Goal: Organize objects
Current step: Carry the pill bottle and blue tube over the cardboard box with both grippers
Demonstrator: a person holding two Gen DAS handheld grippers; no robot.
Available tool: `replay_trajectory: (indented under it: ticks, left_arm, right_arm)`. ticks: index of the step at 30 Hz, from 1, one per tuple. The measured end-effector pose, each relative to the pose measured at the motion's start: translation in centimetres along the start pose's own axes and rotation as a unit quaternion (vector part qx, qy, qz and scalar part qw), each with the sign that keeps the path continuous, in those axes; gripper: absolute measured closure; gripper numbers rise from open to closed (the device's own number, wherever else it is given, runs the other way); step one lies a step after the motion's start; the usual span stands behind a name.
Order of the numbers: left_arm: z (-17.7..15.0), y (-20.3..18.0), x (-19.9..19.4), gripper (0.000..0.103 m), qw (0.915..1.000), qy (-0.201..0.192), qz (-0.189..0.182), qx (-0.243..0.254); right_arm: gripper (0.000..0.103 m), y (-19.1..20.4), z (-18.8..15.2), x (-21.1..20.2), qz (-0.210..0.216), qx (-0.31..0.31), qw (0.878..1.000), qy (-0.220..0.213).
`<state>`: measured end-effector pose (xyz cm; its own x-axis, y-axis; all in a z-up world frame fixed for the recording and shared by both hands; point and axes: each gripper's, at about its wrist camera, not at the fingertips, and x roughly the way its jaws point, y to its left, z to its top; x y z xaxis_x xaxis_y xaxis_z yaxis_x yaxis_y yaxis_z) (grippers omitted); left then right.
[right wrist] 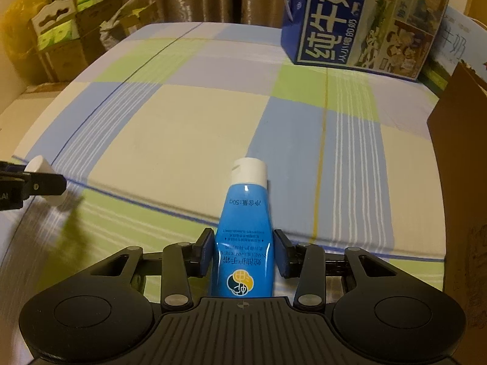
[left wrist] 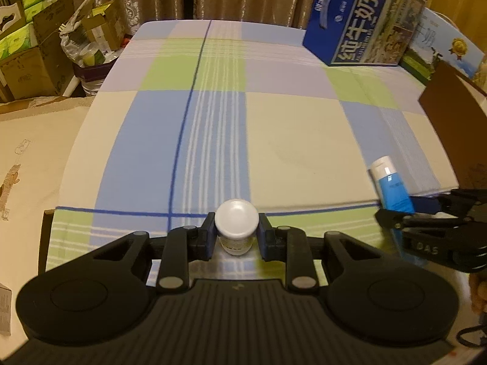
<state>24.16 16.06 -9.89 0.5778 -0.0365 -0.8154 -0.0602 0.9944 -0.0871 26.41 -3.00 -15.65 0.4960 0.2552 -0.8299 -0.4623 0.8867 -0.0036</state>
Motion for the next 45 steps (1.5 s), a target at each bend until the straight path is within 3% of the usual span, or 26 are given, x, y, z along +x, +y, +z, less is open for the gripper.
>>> replay_trajectory:
  ticks: [12,22,26,32,38,45]
  left_arm:
    - [-1.7,-3.5,-3.9,0.081,0.9997,0.006,-0.022,0.007]
    - [-4.5,-6.5,-5.1,0.081,0.999,0.023,-0.033,0.022]
    - [-5.0,-7.1,-5.0,0.081,0.9989,0.028,-0.03,0.02]
    - [-5.2,-7.8,-5.8,0.081,0.9993,0.023,-0.023,0.02]
    - [-5.0,-8.7,-7.0,0.081,0.9995,0.011,-0.022,0.02]
    - [-4.3,-10.5,-8.1,0.081,0.9991,-0.002,-0.029,0.033]
  right_arm:
    - [0.066,-1.5,-2.9,-5.9,0.051,0.027,0.998,-0.008]
    - [0.065,-4.0,-7.5,-7.8,0.068,0.048,0.995,0.046]
    - [0.065,-3.8,-7.8,-7.2,0.06,0.046,0.996,0.049]
    - [0.069,-2.2,-7.5,-6.5,0.022,-0.014,0.999,0.029]
    - [0.071,-2.4,-8.0,-7.8,0.045,-0.014,0.999,0.017]
    - [0.071,-5.2,-8.3,-12.3,0.095,0.037,0.994,-0.038]
